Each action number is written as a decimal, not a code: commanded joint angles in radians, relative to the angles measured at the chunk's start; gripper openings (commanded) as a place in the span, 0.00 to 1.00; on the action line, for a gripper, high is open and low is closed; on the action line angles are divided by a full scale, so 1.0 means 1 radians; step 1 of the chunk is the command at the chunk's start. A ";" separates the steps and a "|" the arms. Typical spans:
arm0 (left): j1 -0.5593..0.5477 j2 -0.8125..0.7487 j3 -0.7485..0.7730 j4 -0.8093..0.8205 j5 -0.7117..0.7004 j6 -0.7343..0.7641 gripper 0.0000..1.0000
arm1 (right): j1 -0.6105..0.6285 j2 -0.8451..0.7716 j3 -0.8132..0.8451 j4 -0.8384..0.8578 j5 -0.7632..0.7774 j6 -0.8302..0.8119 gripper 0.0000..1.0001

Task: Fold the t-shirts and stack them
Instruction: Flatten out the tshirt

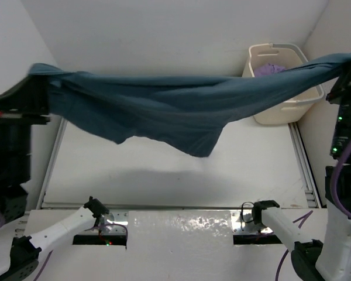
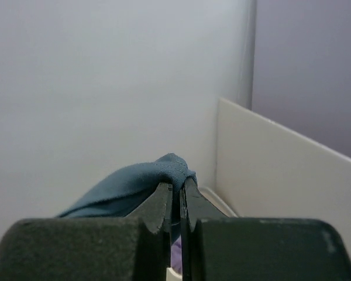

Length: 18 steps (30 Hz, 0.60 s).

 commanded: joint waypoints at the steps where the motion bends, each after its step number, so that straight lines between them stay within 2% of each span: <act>1: -0.007 0.004 0.047 0.030 -0.055 0.064 0.00 | -0.005 0.021 0.057 -0.007 -0.053 -0.045 0.00; 3: -0.005 0.022 0.052 0.050 -0.114 0.087 0.00 | -0.003 0.046 0.056 -0.010 -0.054 -0.032 0.00; 4: -0.005 0.054 0.053 0.061 -0.205 0.094 0.00 | -0.003 0.057 0.042 -0.018 -0.053 -0.014 0.00; 6: -0.005 0.134 0.059 0.099 -0.284 0.145 0.00 | -0.003 0.079 0.010 -0.033 -0.053 0.009 0.00; 7: -0.005 0.168 0.067 0.107 -0.374 0.166 0.00 | -0.003 0.086 -0.043 -0.057 -0.057 0.064 0.00; 10: 0.001 0.338 0.094 0.134 -0.435 0.233 0.00 | -0.003 0.098 -0.206 -0.079 -0.094 0.147 0.00; 11: 0.022 0.387 0.105 0.107 -0.424 0.229 0.00 | -0.003 0.103 -0.253 -0.090 -0.096 0.171 0.00; 12: 0.117 0.477 0.130 0.067 -0.392 0.195 0.00 | -0.003 0.103 -0.301 -0.103 -0.094 0.207 0.00; 13: 0.195 0.519 0.139 0.023 -0.207 0.072 0.00 | -0.003 0.098 -0.428 -0.097 -0.105 0.263 0.00; 14: 0.326 0.562 0.122 -0.017 -0.127 0.019 0.00 | -0.003 0.093 -0.502 -0.091 -0.111 0.302 0.00; 15: 0.367 0.644 0.102 -0.011 -0.078 -0.015 0.00 | -0.003 0.080 -0.651 -0.058 -0.117 0.367 0.00; 16: 0.386 0.685 0.075 0.011 -0.006 -0.006 0.00 | -0.003 0.075 -0.721 -0.039 -0.122 0.389 0.00; 17: 0.395 0.773 0.015 0.098 0.001 -0.002 0.00 | -0.003 0.078 -0.790 -0.025 -0.108 0.414 0.00; 18: 0.397 0.829 0.001 0.132 0.033 0.003 0.09 | -0.005 0.084 -0.905 0.002 -0.091 0.441 0.02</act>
